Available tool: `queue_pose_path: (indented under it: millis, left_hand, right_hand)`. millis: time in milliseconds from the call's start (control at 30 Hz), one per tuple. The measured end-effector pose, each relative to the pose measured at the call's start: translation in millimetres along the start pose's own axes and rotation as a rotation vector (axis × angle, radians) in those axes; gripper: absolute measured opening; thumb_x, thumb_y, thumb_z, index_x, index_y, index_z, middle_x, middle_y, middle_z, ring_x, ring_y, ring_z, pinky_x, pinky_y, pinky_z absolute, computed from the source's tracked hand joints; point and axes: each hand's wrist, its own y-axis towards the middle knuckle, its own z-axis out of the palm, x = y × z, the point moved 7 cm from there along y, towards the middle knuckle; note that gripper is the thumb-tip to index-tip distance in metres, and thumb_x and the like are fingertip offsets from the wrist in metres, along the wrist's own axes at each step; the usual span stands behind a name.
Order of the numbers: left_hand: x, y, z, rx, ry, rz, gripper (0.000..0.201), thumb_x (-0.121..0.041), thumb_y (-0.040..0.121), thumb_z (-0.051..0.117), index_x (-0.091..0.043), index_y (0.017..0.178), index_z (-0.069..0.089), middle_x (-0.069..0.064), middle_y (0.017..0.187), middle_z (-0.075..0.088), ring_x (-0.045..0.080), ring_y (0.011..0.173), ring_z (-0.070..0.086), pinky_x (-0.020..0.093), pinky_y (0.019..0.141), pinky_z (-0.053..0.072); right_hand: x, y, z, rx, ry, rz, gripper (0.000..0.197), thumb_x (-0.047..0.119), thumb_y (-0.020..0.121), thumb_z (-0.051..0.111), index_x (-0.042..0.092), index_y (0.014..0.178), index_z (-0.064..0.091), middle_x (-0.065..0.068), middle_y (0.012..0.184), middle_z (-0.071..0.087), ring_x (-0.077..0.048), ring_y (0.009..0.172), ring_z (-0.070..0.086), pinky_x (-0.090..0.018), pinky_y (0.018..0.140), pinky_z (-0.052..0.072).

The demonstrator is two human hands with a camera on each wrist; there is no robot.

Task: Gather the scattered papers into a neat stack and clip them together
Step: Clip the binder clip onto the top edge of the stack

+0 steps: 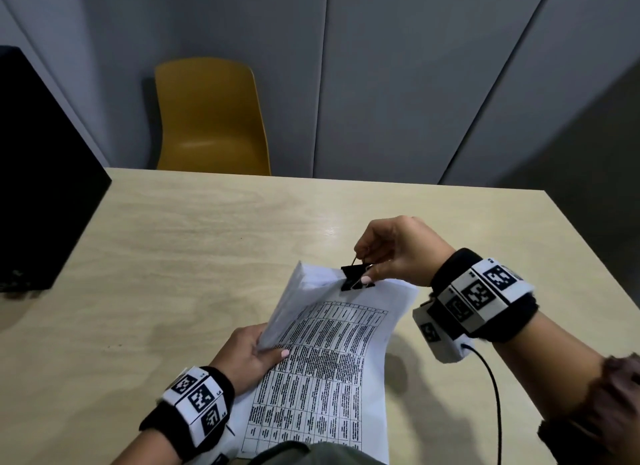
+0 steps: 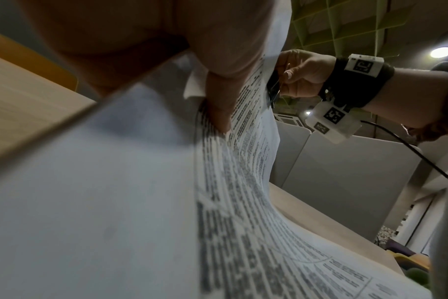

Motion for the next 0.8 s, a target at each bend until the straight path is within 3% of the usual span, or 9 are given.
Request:
queue_pose_path:
  millis: [100, 233, 333, 400, 433, 500, 567, 700, 800]
  left_hand:
    - [2, 0, 0, -0.009, -0.063, -0.018, 0.014, -0.019, 0.082, 0.066, -0.013, 0.073, 0.056, 0.002, 0.067, 0.049, 0.017, 0.064, 0.049, 0.025, 0.063, 0.044]
    - [11, -2, -1, -0.003, -0.120, -0.046, 0.014, -0.022, 0.080, 0.068, -0.010, 0.087, 0.063, 0.019, 0.084, 0.064, 0.033, 0.082, 0.062, 0.038, 0.078, 0.051]
    - [11, -4, 0, -0.010, -0.141, -0.046, 0.012, -0.021, 0.080, 0.068, -0.014, 0.088, 0.063, 0.014, 0.086, 0.065, 0.028, 0.085, 0.063, 0.036, 0.077, 0.051]
    - [6, -4, 1, -0.001, -0.129, -0.032, 0.011, -0.022, 0.080, 0.068, -0.017, 0.088, 0.063, 0.008, 0.087, 0.066, 0.022, 0.086, 0.062, 0.031, 0.076, 0.049]
    - [5, -4, 2, 0.000, -0.111, -0.026, 0.011, -0.023, 0.079, 0.068, -0.019, 0.088, 0.063, 0.009, 0.089, 0.067, 0.021, 0.088, 0.062, 0.031, 0.077, 0.048]
    - [5, -2, 1, 0.005, -0.086, -0.024, 0.014, -0.026, 0.078, 0.070, -0.018, 0.088, 0.065, 0.014, 0.091, 0.068, 0.024, 0.089, 0.063, 0.036, 0.081, 0.050]
    - [8, -2, 1, 0.020, -0.094, -0.023, 0.017, -0.028, 0.077, 0.070, -0.017, 0.089, 0.066, 0.014, 0.093, 0.070, 0.025, 0.090, 0.065, 0.042, 0.086, 0.052]
    - [10, 0, 3, 0.023, -0.110, -0.039, 0.019, -0.026, 0.078, 0.069, -0.016, 0.093, 0.065, 0.012, 0.095, 0.069, 0.024, 0.091, 0.065, 0.037, 0.084, 0.051]
    - [12, 0, 2, 0.017, -0.137, -0.057, 0.020, -0.024, 0.077, 0.070, -0.015, 0.095, 0.064, 0.010, 0.094, 0.070, 0.024, 0.092, 0.065, 0.035, 0.082, 0.049]
  right_hand:
    - [-12, -3, 9, -0.048, 0.250, 0.039, 0.035, -0.001, 0.056, 0.084, 0.017, 0.075, 0.062, -0.007, 0.080, 0.070, -0.018, 0.070, 0.069, -0.027, 0.073, 0.058]
    - [-23, -4, 26, -0.030, 0.476, 0.079, 0.043, -0.009, 0.063, 0.077, 0.016, 0.093, 0.059, -0.007, 0.089, 0.068, -0.005, 0.073, 0.067, -0.021, 0.078, 0.056]
    - [-24, -8, 40, 0.031, 0.184, 0.063, 0.069, 0.013, 0.067, 0.080, 0.019, 0.128, 0.047, -0.002, 0.121, 0.061, -0.007, 0.112, 0.057, -0.028, 0.100, 0.045]
    - [-21, -12, 52, 0.108, -0.056, 0.067, 0.088, 0.030, 0.063, 0.082, 0.024, 0.138, 0.039, 0.004, 0.134, 0.053, -0.011, 0.123, 0.048, -0.033, 0.105, 0.040]
    - [-21, -12, 56, 0.134, -0.124, 0.074, 0.081, 0.035, 0.062, 0.082, 0.026, 0.134, 0.045, 0.004, 0.131, 0.056, -0.013, 0.119, 0.052, -0.035, 0.103, 0.043]
    - [-22, -11, 59, 0.161, -0.184, 0.071, 0.042, 0.037, 0.065, 0.080, 0.026, 0.102, 0.065, 0.002, 0.101, 0.070, -0.017, 0.093, 0.063, -0.033, 0.083, 0.051]
    - [-23, -10, 60, 0.166, -0.206, 0.074, 0.022, 0.036, 0.070, 0.077, 0.018, 0.078, 0.067, -0.001, 0.077, 0.069, -0.022, 0.075, 0.062, -0.033, 0.068, 0.048]
    - [-28, -9, 63, 0.167, -0.135, 0.038, 0.023, 0.029, 0.072, 0.077, 0.014, 0.088, 0.069, -0.002, 0.086, 0.073, -0.020, 0.083, 0.066, -0.037, 0.078, 0.054]
    - [-28, -10, 52, 0.213, 0.127, 0.051, 0.041, 0.024, 0.069, 0.079, 0.020, 0.106, 0.064, 0.007, 0.096, 0.069, -0.011, 0.093, 0.065, -0.028, 0.088, 0.051]
